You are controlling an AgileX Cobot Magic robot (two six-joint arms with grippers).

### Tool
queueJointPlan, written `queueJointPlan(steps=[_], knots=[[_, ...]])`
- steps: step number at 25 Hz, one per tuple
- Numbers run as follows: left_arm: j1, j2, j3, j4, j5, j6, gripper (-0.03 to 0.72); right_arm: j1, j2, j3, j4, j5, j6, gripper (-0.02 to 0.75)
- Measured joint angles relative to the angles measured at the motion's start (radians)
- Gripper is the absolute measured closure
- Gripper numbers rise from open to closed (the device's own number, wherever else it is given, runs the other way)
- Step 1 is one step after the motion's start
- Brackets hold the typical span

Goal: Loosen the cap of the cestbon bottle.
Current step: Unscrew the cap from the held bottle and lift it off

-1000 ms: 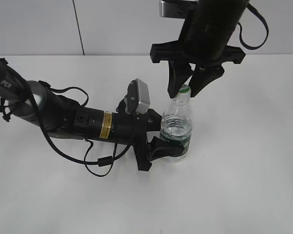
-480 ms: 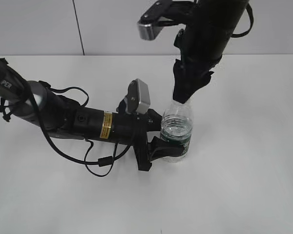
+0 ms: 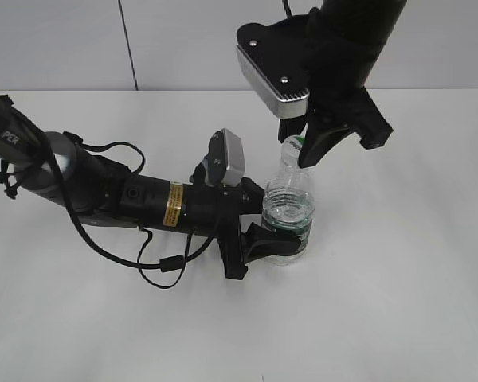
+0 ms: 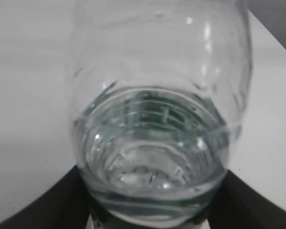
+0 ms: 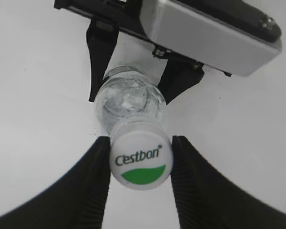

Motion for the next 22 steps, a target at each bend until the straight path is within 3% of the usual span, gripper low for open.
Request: queueJointPlan(steps=[7, 22], knots=[[0.0, 0.0, 0.0, 0.0, 0.0, 0.0, 0.276, 0.0, -0.007, 0.0, 0.0, -0.004, -0.095, 0.441], [0.0, 0.0, 0.0, 0.001, -0.001, 0.0, 0.276, 0.0, -0.094, 0.0, 0.025, -0.003, -0.103, 0.442]])
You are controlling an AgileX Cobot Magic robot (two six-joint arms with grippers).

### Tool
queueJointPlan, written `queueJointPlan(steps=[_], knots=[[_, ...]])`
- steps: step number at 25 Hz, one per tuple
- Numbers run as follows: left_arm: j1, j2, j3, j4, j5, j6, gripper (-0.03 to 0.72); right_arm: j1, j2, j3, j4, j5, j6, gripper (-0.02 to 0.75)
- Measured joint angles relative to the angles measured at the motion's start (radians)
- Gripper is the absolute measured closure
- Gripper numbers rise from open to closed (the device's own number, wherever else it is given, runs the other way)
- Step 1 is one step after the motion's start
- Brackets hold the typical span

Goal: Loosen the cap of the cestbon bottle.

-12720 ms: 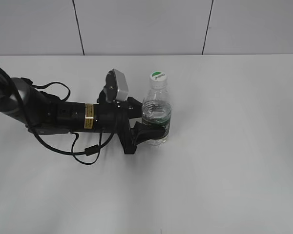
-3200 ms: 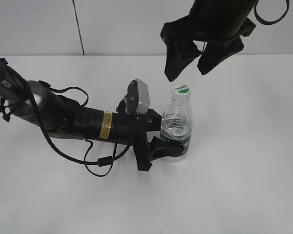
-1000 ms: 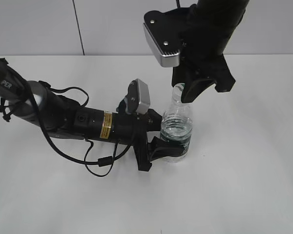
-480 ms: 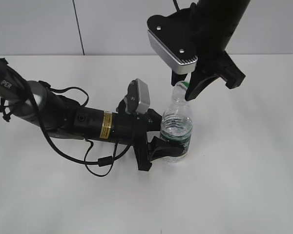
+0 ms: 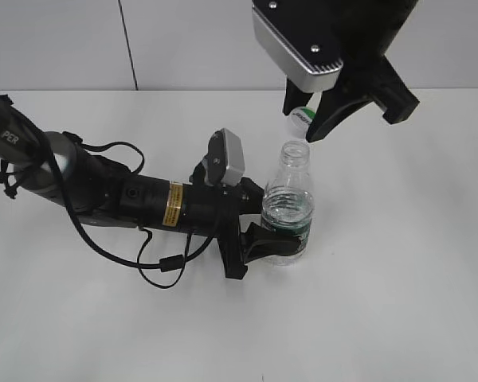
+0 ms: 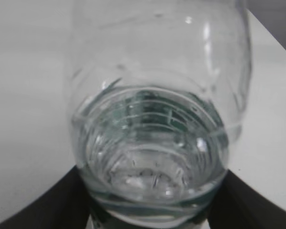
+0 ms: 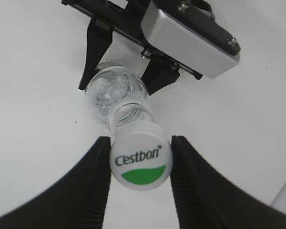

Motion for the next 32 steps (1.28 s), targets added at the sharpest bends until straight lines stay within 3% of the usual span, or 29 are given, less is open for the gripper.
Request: queueJointPlan(steps=[6, 9, 12, 25, 32], knots=[[0.0, 0.0, 0.0, 0.0, 0.0, 0.0, 0.276, 0.0, -0.038, -0.009, 0.001, 0.0, 0.029, 0.442], [0.0, 0.0, 0.0, 0.0, 0.0, 0.0, 0.276, 0.0, -0.046, -0.012, 0.001, 0.0, 0.134, 0.442], [0.0, 0.0, 0.0, 0.0, 0.0, 0.0, 0.276, 0.0, -0.046, -0.012, 0.001, 0.0, 0.342, 0.442], [0.0, 0.0, 0.0, 0.0, 0.0, 0.0, 0.276, 0.0, -0.046, -0.012, -0.002, 0.001, 1.601, 0.442], [0.0, 0.0, 0.0, 0.0, 0.0, 0.0, 0.276, 0.0, -0.046, -0.012, -0.031, 0.001, 1.852, 0.442]])
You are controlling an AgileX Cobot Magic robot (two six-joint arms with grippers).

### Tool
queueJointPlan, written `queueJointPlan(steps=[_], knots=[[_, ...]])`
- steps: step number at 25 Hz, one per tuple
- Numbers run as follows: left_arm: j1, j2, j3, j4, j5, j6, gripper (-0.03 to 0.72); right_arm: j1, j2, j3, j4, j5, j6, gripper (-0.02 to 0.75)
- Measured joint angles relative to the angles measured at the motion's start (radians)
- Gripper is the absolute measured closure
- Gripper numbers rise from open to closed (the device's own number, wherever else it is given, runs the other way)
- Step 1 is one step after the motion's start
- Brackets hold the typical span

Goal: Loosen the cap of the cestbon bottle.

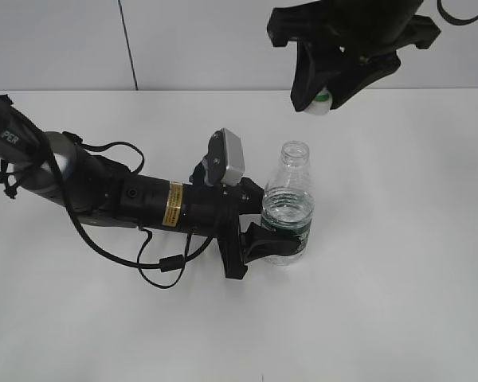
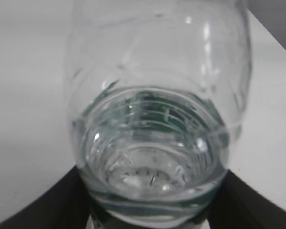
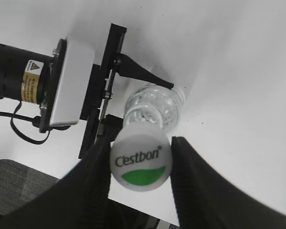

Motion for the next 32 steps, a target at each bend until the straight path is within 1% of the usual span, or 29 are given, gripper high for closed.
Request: queueJointPlan(steps=[4, 6, 11, 16, 21, 23, 28, 32], knots=[[0.0, 0.0, 0.0, 0.0, 0.0, 0.0, 0.276, -0.006, 0.0, 0.0, -0.063, 0.0, 0.017, 0.442], [0.0, 0.0, 0.0, 0.0, 0.0, 0.0, 0.276, -0.023, 0.0, 0.0, -0.075, 0.0, 0.018, 0.442], [0.0, 0.0, 0.0, 0.0, 0.0, 0.0, 0.276, -0.11, 0.0, 0.0, -0.06, 0.0, 0.019, 0.442], [0.0, 0.0, 0.0, 0.0, 0.0, 0.0, 0.276, -0.208, 0.0, 0.0, -0.102, 0.0, 0.019, 0.442], [0.0, 0.0, 0.0, 0.0, 0.0, 0.0, 0.276, -0.312, 0.0, 0.0, -0.111, 0.0, 0.016, 0.442], [0.0, 0.0, 0.0, 0.0, 0.0, 0.0, 0.276, -0.338, 0.007, 0.0, -0.116, 0.0, 0.013, 0.442], [0.0, 0.0, 0.0, 0.0, 0.0, 0.0, 0.276, -0.353, 0.064, 0.006, -0.132, 0.001, 0.007, 0.442], [0.003, 0.0, 0.0, 0.0, 0.0, 0.0, 0.276, -0.353, 0.104, 0.071, -0.131, -0.009, 0.005, 0.442]])
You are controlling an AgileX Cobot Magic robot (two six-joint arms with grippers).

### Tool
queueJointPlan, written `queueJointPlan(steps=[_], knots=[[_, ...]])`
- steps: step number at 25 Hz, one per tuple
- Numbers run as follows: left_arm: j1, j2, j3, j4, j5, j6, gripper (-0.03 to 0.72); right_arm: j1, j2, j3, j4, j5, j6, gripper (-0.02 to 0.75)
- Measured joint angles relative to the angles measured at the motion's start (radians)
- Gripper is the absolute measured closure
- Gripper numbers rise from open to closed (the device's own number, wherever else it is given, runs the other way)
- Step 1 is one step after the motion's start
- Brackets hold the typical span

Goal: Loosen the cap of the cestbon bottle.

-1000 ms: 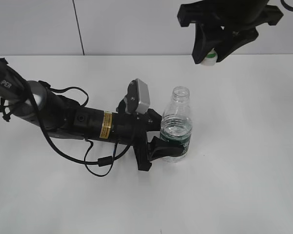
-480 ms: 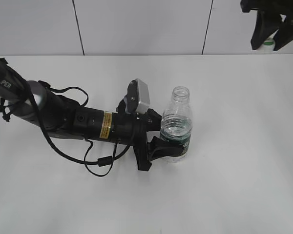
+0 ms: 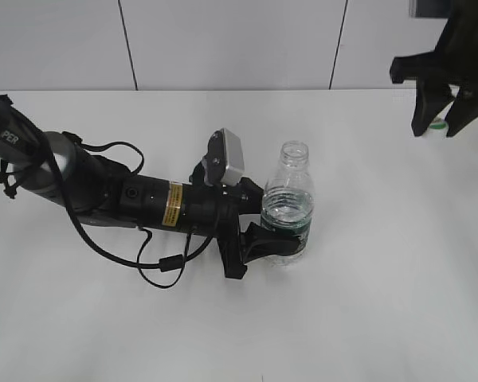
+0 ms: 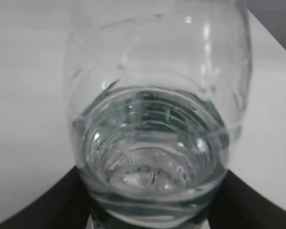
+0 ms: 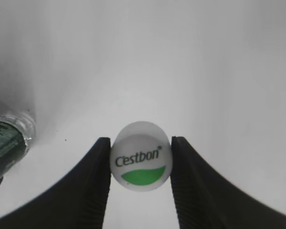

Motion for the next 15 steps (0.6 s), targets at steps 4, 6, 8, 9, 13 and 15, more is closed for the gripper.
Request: queueJointPlan(steps=[4, 6, 8, 9, 13, 15], knots=[[0.001, 0.0, 0.0, 0.001, -0.001, 0.0, 0.276, 0.0, 0.061, 0.066, 0.0, -0.069, -0.001, 0.442], [0.002, 0.0, 0.0, 0.002, -0.002, 0.0, 0.276, 0.0, 0.091, 0.098, 0.0, -0.122, -0.001, 0.442], [0.003, 0.0, 0.0, 0.002, -0.002, 0.0, 0.276, 0.0, 0.118, 0.123, 0.001, -0.183, -0.001, 0.442], [0.003, 0.0, 0.0, 0.002, -0.002, 0.0, 0.276, 0.0, 0.133, 0.131, 0.001, -0.216, -0.002, 0.442], [0.004, 0.0, 0.0, -0.008, -0.002, 0.0, 0.276, 0.0, 0.188, 0.143, 0.004, -0.297, -0.002, 0.442], [0.004, 0.0, 0.0, -0.038, 0.007, 0.0, 0.276, 0.0, 0.211, 0.144, 0.004, -0.323, -0.002, 0.442]])
